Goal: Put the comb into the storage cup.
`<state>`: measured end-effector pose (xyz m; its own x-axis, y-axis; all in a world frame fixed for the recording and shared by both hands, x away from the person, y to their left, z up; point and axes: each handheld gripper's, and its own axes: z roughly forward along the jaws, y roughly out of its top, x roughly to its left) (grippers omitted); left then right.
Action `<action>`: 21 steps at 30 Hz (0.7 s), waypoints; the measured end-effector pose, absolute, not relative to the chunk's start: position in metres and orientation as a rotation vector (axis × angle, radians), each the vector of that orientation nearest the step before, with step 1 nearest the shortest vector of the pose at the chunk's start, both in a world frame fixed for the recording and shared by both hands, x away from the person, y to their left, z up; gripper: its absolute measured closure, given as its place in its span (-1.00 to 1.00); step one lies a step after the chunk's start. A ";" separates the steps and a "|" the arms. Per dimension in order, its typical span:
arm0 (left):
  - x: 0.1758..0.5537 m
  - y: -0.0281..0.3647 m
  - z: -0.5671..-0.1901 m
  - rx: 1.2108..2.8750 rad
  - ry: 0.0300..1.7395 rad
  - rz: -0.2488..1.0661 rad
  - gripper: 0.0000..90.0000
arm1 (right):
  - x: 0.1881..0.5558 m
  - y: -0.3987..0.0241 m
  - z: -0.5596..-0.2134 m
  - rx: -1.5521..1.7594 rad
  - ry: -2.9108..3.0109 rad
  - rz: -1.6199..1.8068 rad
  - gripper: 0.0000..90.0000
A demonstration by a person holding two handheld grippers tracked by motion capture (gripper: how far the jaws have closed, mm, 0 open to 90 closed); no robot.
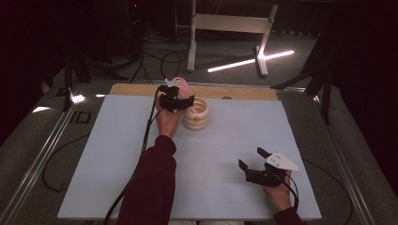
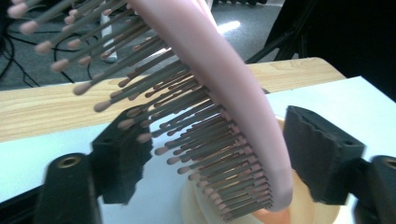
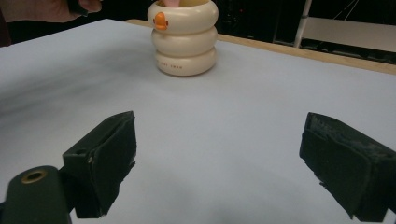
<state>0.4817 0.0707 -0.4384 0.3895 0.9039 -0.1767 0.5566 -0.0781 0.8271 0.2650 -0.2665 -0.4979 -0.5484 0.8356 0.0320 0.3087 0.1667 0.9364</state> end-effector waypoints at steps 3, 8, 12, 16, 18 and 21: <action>0.481 0.074 -0.439 1.760 1.303 0.492 -0.67 | 0.265 -0.266 -0.498 1.077 1.947 1.377 -0.76; 0.480 0.075 -0.439 1.767 1.293 0.493 -0.75 | 0.265 -0.266 -0.498 1.075 1.949 1.378 -0.76; 0.479 0.075 -0.438 1.771 1.288 0.475 -0.82 | 0.265 -0.266 -0.498 1.076 1.949 1.376 -0.76; 0.478 0.074 -0.439 1.797 1.273 0.462 -0.95 | 0.265 -0.266 -0.498 1.075 1.949 1.379 -0.76; 0.478 0.073 -0.439 1.802 1.272 0.461 -1.00 | 0.265 -0.266 -0.498 1.076 1.949 1.379 -0.76; 0.476 0.073 -0.439 1.810 1.263 0.482 -1.00 | 0.265 -0.266 -0.498 1.076 1.949 1.377 -0.76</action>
<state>0.4756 0.0727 -0.4390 0.4144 0.8973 -0.1522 0.5673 -0.1240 0.8141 0.2649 -0.2660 -0.4979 -0.5507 0.8341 0.0308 0.3078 0.1686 0.9364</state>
